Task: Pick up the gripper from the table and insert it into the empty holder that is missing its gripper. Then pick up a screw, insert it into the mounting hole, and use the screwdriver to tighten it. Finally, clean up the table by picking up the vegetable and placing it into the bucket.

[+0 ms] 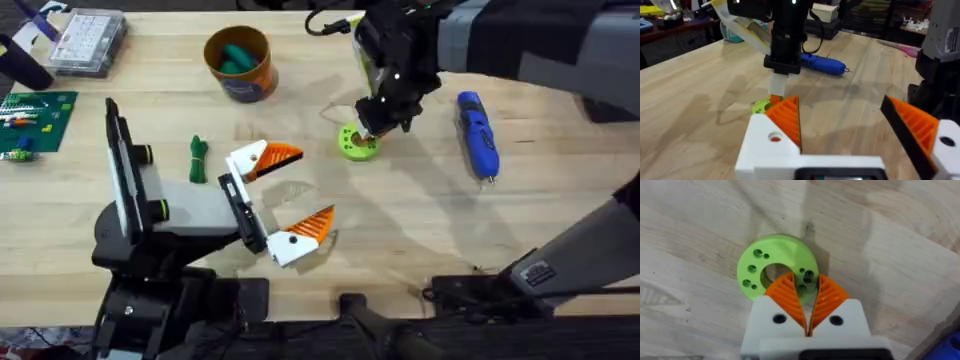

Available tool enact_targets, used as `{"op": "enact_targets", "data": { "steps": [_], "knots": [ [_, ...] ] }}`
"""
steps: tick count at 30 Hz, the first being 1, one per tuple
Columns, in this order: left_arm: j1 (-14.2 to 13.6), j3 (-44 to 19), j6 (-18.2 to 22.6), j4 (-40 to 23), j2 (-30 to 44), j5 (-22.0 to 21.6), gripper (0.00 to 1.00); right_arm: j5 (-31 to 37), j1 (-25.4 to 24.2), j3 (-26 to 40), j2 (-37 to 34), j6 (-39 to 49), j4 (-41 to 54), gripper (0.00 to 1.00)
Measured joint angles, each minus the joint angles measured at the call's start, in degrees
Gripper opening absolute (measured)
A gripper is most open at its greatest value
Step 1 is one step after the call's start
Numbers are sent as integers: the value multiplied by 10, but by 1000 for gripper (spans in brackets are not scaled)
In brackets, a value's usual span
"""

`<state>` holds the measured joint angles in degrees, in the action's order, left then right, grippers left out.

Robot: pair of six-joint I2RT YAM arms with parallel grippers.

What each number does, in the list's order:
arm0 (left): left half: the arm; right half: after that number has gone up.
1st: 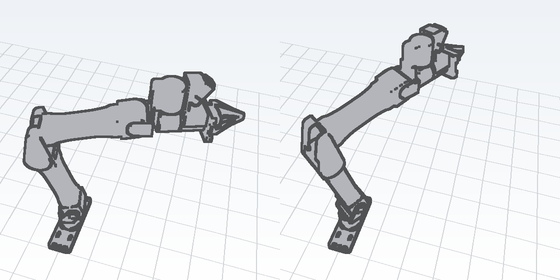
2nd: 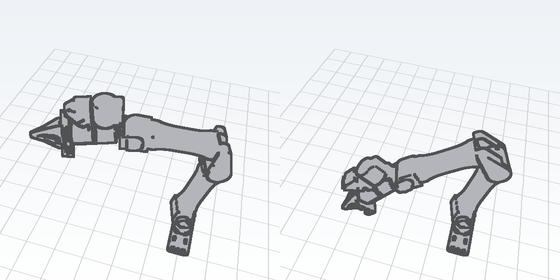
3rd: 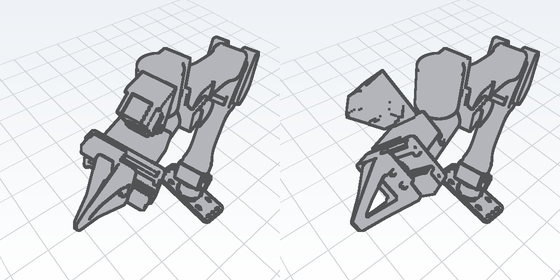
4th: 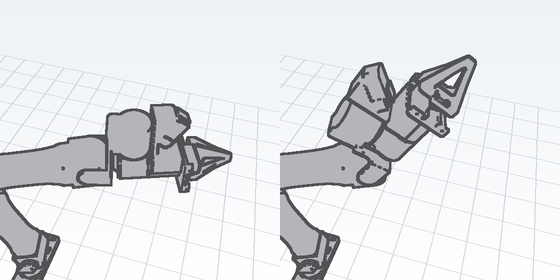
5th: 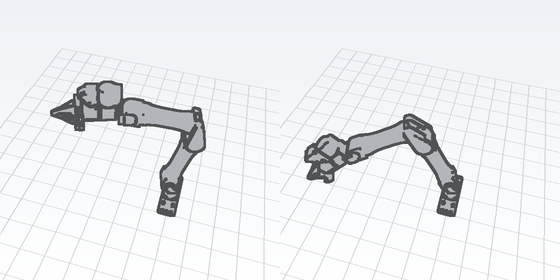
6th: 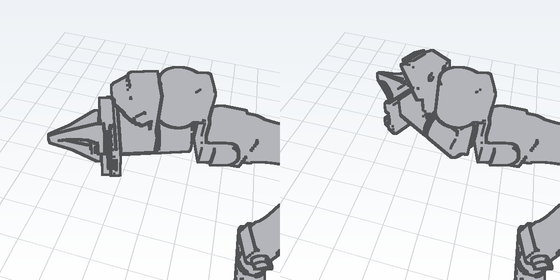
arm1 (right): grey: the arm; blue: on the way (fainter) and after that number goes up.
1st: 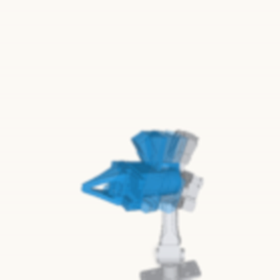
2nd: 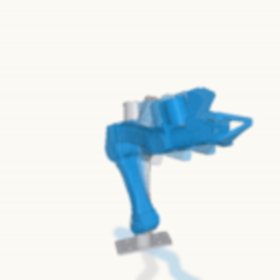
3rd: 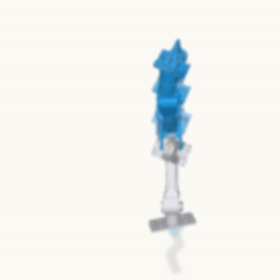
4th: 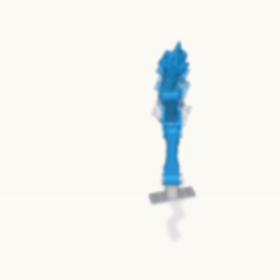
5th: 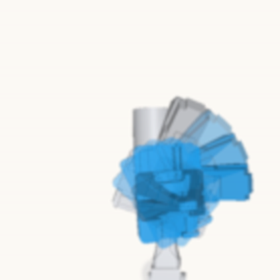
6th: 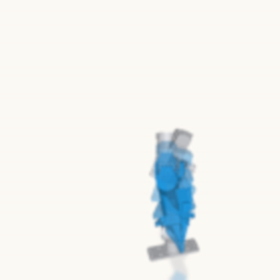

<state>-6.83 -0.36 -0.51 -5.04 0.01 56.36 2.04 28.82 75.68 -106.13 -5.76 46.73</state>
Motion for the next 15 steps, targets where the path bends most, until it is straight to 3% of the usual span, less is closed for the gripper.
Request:
{"op": "enact_targets", "data": {
  "steps": [9,15],
  "knots": [
    [0,0,0,0,0,0,986,0,0,0,0,0,0,19],
    [0,0,0,0,0,0,986,0,0,0,0,0,0,122]
  ]
}}
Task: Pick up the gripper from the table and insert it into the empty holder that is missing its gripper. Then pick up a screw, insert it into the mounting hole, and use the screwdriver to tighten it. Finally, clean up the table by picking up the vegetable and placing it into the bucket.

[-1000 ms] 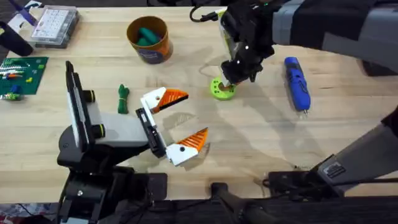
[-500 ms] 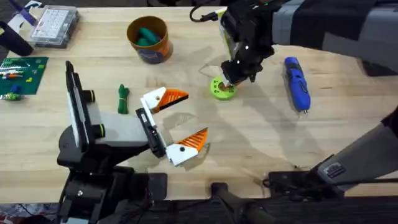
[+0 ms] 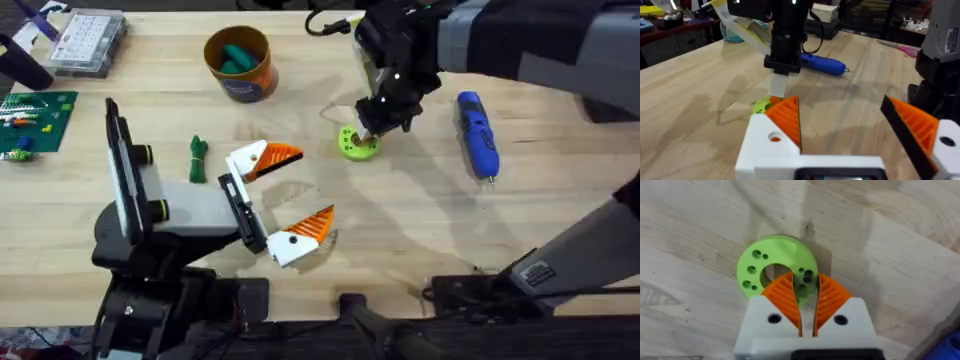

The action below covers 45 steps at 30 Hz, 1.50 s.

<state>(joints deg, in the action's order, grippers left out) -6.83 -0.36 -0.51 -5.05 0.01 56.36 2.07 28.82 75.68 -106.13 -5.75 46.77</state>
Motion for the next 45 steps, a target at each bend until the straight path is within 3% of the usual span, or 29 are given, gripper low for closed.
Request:
{"op": "enact_targets", "data": {
  "steps": [5,12,15,32,45],
  "knots": [
    [0,0,0,0,0,0,986,0,0,0,0,-1,0,281],
    [0,0,0,0,0,0,986,0,0,0,0,1,0,742],
    [0,0,0,0,0,0,986,0,0,0,0,2,0,824],
    [0,0,0,0,0,0,986,0,0,0,53,2,13,863],
    [0,0,0,0,0,0,986,0,0,0,54,2,12,861]
  ]
}}
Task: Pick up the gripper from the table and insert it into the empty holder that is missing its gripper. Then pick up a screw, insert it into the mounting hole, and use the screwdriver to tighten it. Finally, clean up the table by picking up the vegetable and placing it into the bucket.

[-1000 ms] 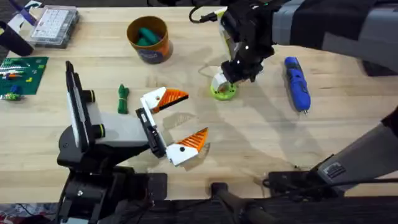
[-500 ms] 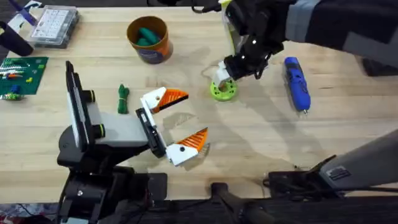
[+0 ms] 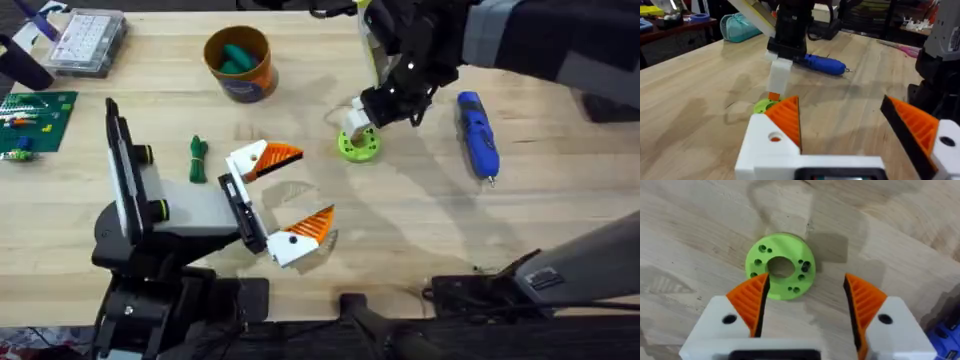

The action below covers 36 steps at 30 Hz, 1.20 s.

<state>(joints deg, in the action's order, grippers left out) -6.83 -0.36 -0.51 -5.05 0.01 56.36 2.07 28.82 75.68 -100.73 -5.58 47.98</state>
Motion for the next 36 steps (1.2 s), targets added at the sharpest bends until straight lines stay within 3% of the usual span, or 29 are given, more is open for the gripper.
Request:
{"op": "enact_targets", "data": {
  "steps": [17,30,36],
  "knots": [
    [0,0,0,0,0,0,986,0,0,0,-33,0,-20,774],
    [0,0,0,0,0,0,986,0,0,0,-34,0,-22,489],
    [0,0,0,0,0,0,986,0,0,0,-34,0,-20,440]
  ]
}}
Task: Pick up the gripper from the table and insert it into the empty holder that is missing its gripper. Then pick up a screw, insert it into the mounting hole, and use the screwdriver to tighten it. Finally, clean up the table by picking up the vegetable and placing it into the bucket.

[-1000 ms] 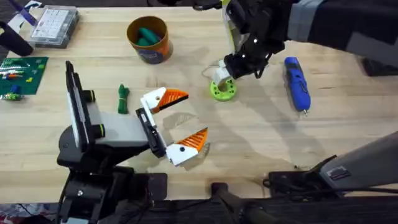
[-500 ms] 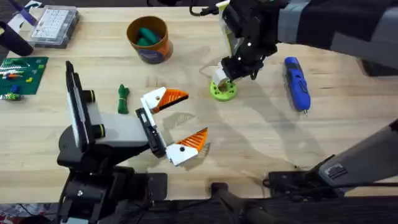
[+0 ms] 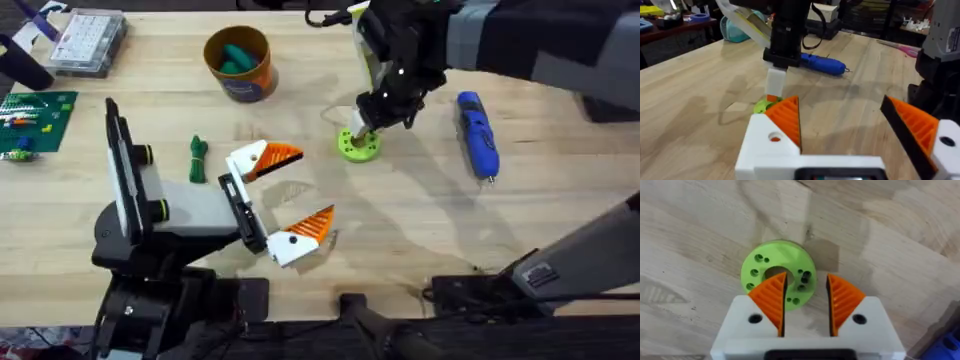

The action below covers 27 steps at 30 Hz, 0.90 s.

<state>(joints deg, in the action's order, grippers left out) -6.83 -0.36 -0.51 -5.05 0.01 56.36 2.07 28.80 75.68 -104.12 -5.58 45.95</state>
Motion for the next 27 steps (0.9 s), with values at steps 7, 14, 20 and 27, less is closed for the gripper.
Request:
{"op": "enact_targets", "data": {
  "steps": [7,14,20,27],
  "knots": [
    [0,0,0,0,0,0,986,0,0,0,0,0,0,436],
    [0,0,0,0,0,0,986,0,-4,0,0,0,1,436],
    [0,0,0,0,0,0,986,0,-14,0,0,0,-1,438],
    [0,0,0,0,0,0,986,0,-16,0,0,1,-1,441]
  ]
}}
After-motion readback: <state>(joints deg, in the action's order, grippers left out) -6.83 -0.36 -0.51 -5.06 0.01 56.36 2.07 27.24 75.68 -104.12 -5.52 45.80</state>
